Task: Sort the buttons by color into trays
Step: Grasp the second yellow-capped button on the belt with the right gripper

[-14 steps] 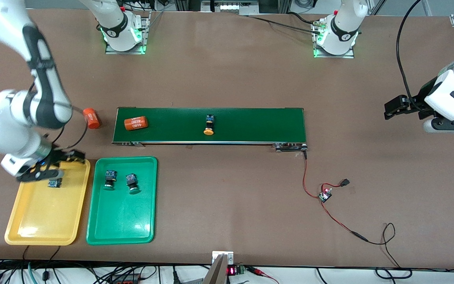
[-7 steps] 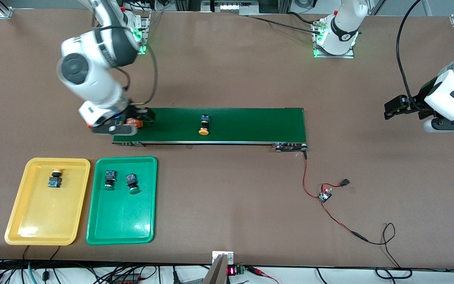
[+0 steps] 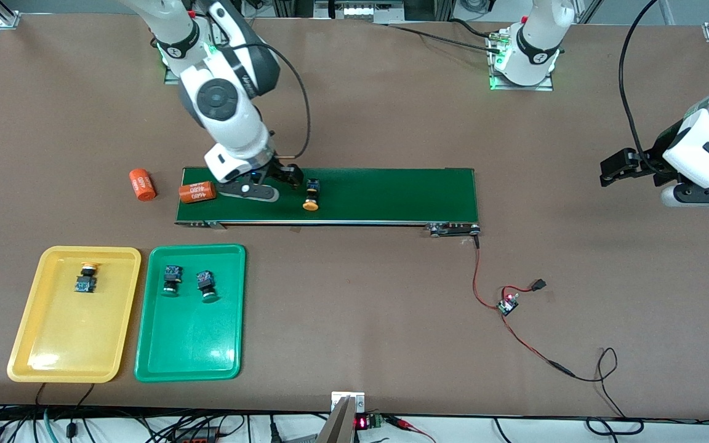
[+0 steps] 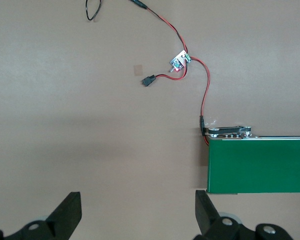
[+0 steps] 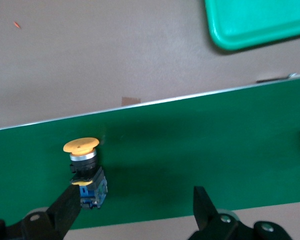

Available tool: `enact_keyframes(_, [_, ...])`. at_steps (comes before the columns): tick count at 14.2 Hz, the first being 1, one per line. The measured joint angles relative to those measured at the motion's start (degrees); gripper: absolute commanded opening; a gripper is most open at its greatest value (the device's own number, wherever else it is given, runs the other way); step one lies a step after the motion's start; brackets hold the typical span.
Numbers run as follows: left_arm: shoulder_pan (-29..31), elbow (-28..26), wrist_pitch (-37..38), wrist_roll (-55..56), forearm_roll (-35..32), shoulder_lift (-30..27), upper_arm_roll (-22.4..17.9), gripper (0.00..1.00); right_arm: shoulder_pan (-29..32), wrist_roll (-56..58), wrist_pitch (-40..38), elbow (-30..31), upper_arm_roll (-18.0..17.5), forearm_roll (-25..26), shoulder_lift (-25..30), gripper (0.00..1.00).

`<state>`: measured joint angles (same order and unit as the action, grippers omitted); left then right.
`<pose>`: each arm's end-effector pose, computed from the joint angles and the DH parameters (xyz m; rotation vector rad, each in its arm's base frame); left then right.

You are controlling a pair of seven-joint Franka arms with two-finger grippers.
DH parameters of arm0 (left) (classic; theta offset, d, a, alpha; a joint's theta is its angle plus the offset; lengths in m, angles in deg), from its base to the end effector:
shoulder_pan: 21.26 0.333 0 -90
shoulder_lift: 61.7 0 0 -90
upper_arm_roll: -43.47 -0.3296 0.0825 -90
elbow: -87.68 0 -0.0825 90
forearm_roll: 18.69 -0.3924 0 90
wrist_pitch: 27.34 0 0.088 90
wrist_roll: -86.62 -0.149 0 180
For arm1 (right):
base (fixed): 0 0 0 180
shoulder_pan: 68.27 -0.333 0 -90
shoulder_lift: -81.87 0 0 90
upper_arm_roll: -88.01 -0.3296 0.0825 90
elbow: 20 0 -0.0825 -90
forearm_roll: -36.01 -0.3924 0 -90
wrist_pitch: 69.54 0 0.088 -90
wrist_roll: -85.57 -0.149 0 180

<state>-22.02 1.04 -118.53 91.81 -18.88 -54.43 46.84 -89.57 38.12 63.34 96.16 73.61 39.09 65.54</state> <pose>0.6001 -0.0409 0.5522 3.1403 0.0293 -0.0745 0.4953 0.3500 0.2786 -3.0954 0.2779 0.0117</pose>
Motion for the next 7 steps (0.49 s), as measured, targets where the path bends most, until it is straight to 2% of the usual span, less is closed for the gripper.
enact_keyframes(3, [0.0,0.0,0.0,0.0,0.0,0.0,0.0,1.0,-2.7,-5.9,3.4,0.0,0.0,3.1,-3.7,1.0])
enact_keyframes(7, [0.0,0.0,0.0,0.0,0.0,0.0,0.0,1.0,-3.0,-6.6,4.7,-0.2,0.1,3.2,-5.3,0.98])
